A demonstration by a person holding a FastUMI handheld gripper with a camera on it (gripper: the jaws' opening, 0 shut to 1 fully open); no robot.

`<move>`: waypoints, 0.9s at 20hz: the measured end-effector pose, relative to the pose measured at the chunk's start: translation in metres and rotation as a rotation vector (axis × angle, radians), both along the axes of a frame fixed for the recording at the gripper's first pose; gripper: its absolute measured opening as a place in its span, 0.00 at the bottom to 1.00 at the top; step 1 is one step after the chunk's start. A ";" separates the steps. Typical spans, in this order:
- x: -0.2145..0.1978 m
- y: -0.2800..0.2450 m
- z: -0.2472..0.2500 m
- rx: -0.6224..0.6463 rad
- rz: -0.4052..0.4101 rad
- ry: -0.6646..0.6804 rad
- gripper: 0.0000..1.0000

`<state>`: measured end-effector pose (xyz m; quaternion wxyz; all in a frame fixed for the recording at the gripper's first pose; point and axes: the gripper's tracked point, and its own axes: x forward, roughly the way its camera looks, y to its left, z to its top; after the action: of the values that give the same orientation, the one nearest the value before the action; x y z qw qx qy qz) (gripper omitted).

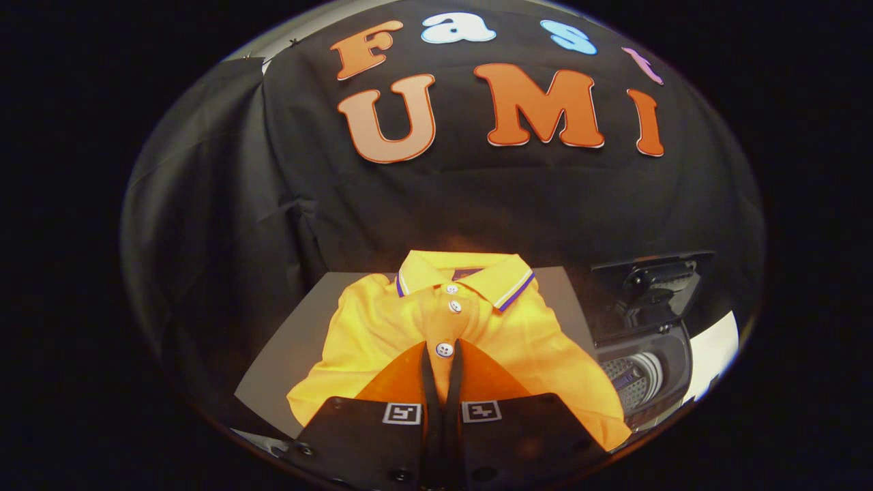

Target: Put the clothes into the washing machine and then close the washing machine lid.

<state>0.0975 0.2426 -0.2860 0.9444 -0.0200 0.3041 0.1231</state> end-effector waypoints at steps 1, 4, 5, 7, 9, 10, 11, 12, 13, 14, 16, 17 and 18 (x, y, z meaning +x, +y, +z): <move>0.000 -0.007 0.009 0.003 -0.002 -0.010 0.08; -0.002 -0.032 0.038 0.027 -0.030 -0.043 0.08; -0.001 -0.045 0.050 0.029 -0.043 -0.061 0.08; 0.001 -0.075 0.073 0.027 -0.075 -0.100 0.08; 0.003 -0.113 0.092 0.036 -0.123 -0.125 0.08; 0.005 -0.133 0.098 0.039 -0.153 -0.132 0.08; 0.006 -0.157 0.103 0.033 -0.185 -0.137 0.08; 0.009 -0.181 0.107 0.027 -0.220 -0.152 0.08; 0.009 -0.205 0.111 0.015 -0.250 -0.165 0.08; 0.011 -0.229 0.112 0.004 -0.282 -0.171 0.08; 0.018 -0.271 0.106 -0.003 -0.333 -0.174 0.08; 0.022 -0.291 0.100 -0.018 -0.355 -0.169 0.08; 0.027 -0.311 0.091 -0.033 -0.369 -0.158 0.08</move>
<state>0.1241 -0.0687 -0.1954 0.9715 0.0109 0.2294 -0.0590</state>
